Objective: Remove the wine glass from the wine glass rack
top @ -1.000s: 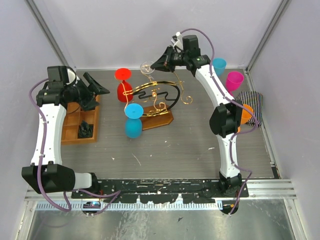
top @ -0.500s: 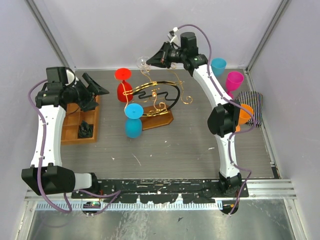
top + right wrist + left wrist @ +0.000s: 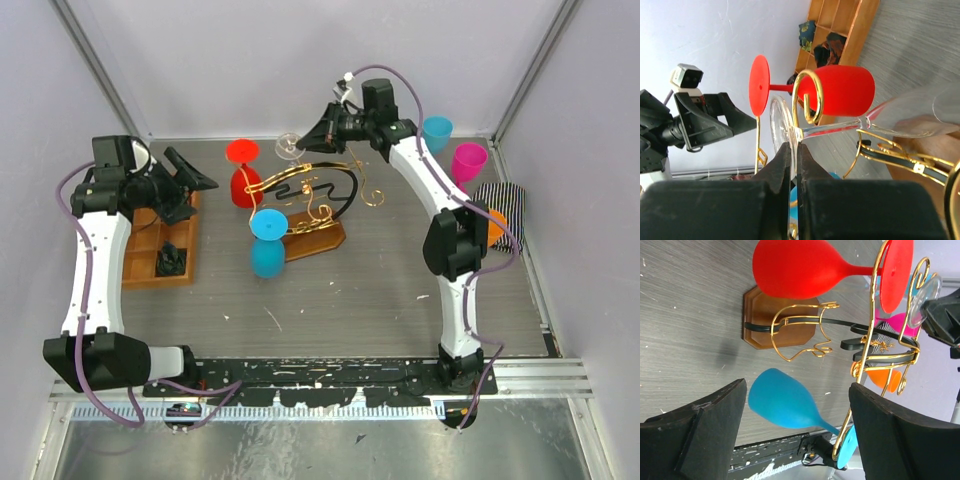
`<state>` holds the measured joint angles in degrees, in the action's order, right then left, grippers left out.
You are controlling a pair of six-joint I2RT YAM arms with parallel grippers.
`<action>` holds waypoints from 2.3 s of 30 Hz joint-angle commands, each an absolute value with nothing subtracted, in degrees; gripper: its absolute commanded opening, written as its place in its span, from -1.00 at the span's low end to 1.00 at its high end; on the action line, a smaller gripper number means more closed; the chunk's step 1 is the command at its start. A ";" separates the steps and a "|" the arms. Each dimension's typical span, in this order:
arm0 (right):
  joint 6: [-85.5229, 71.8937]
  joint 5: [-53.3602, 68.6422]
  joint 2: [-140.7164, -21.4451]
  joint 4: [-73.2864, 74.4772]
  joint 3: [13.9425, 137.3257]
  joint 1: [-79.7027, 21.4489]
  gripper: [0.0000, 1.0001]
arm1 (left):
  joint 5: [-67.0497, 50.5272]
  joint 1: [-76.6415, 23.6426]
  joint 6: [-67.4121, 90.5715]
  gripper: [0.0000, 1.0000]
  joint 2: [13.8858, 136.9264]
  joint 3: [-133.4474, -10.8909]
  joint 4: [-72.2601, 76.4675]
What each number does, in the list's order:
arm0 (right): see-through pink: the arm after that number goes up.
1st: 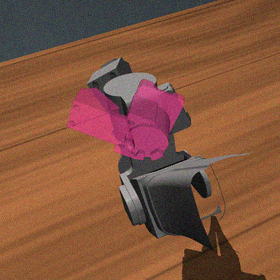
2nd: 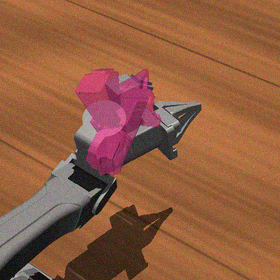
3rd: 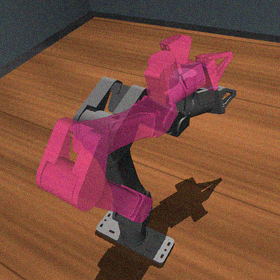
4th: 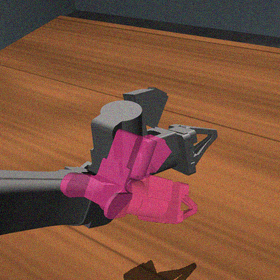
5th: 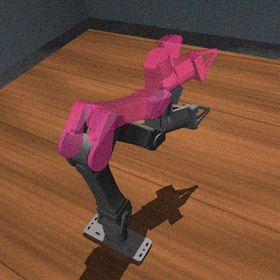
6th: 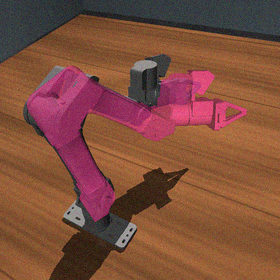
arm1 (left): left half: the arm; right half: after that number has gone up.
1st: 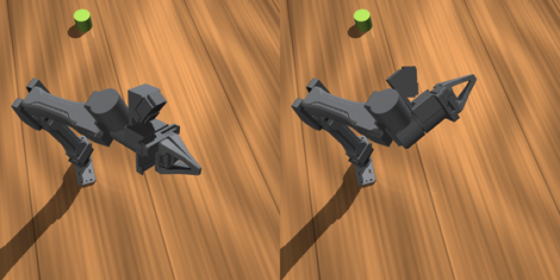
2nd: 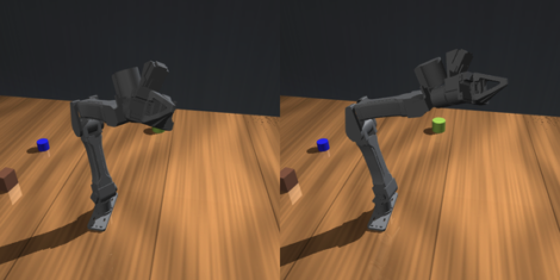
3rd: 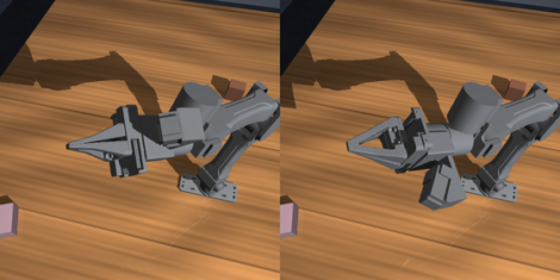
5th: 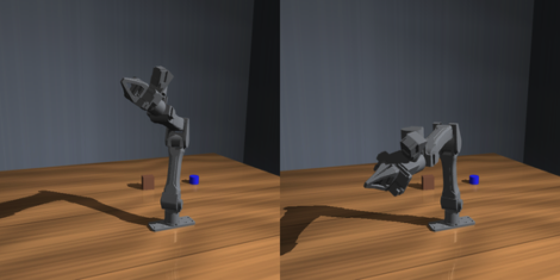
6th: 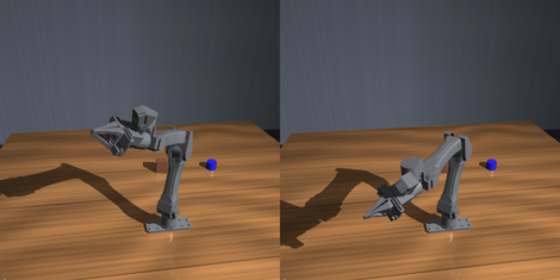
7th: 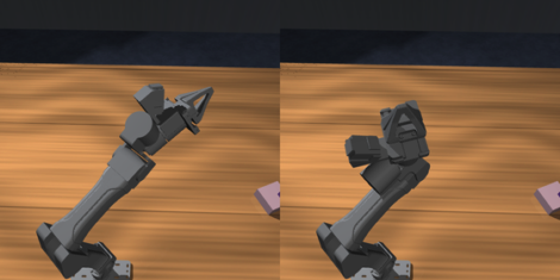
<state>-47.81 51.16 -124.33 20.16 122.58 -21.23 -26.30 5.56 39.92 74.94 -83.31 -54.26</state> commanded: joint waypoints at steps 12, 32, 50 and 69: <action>-29.68 51.49 -110.63 37.28 130.55 -19.96 -0.99 | -30.09 5.99 46.46 0.80 73.21 -83.65 -47.71; 7.99 33.39 -85.18 37.34 117.73 -31.53 -0.98 | -36.83 -0.71 69.98 0.83 83.78 -99.25 -29.38; 15.91 33.95 -81.74 39.90 117.77 -35.43 -0.98 | -45.10 -14.38 67.91 0.87 98.05 -122.62 -39.80; 18.72 32.00 -83.50 42.10 119.11 -37.75 -0.99 | -42.40 -20.13 63.65 0.59 106.67 -135.26 -52.36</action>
